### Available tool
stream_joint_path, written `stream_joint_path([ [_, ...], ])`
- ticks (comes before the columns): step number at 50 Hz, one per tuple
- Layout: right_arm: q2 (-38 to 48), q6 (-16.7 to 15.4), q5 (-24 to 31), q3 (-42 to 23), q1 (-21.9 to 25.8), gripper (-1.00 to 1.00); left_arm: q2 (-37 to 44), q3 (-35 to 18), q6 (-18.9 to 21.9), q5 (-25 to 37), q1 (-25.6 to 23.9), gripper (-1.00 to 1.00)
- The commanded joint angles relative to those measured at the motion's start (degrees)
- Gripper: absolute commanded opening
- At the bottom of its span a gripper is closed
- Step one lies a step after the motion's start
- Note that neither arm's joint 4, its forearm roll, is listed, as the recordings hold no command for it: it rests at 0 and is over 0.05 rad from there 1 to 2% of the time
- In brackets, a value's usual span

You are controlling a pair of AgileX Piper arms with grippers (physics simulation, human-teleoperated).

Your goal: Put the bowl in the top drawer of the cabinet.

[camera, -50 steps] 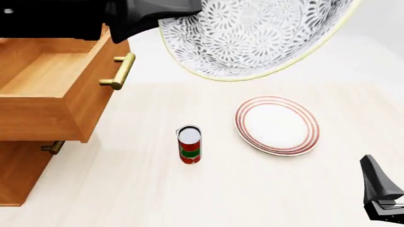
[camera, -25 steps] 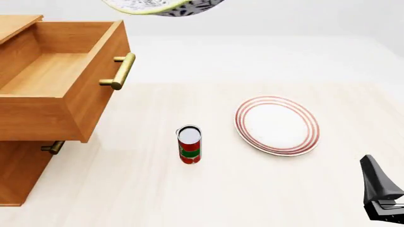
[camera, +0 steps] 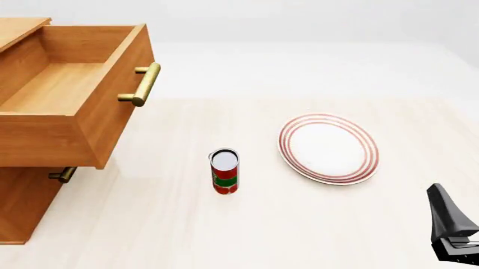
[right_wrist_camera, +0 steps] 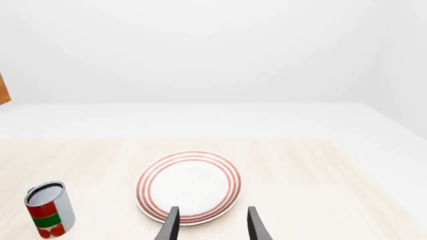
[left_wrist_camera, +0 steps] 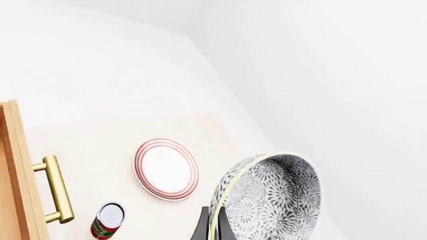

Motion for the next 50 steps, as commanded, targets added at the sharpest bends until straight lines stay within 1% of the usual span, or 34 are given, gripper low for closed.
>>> stream_joint_path([
  [1, 0.0, 0.0, 0.0, 0.0, 0.01, 1.0, -1.13, -0.72, 0.34, 1.06, 3.56, -1.0],
  [16, 0.0, 0.0, 0.0, 0.0, 0.01, 1.0, -2.32, 0.21, -0.16, 1.48, 8.54, -1.0],
  [25, 0.0, -0.01, 0.0, 0.0, 0.0, 1.0, -3.56, 2.3, -0.71, 1.31, 12.24, -1.0],
  [34, 0.01, 0.01, 0.0, 0.0, 0.01, 1.0, -4.97, 5.53, -1.69, 0.25, 16.18, -1.0],
  [44, 0.0, 0.01, 0.0, 0.0, -0.01, 1.0, -5.87, 6.81, -2.16, 0.16, 19.89, -1.0],
  [50, 0.0, 0.0, 0.0, 0.0, 0.0, 1.0, -6.07, 6.73, -2.26, 0.48, 21.37, -1.0],
])
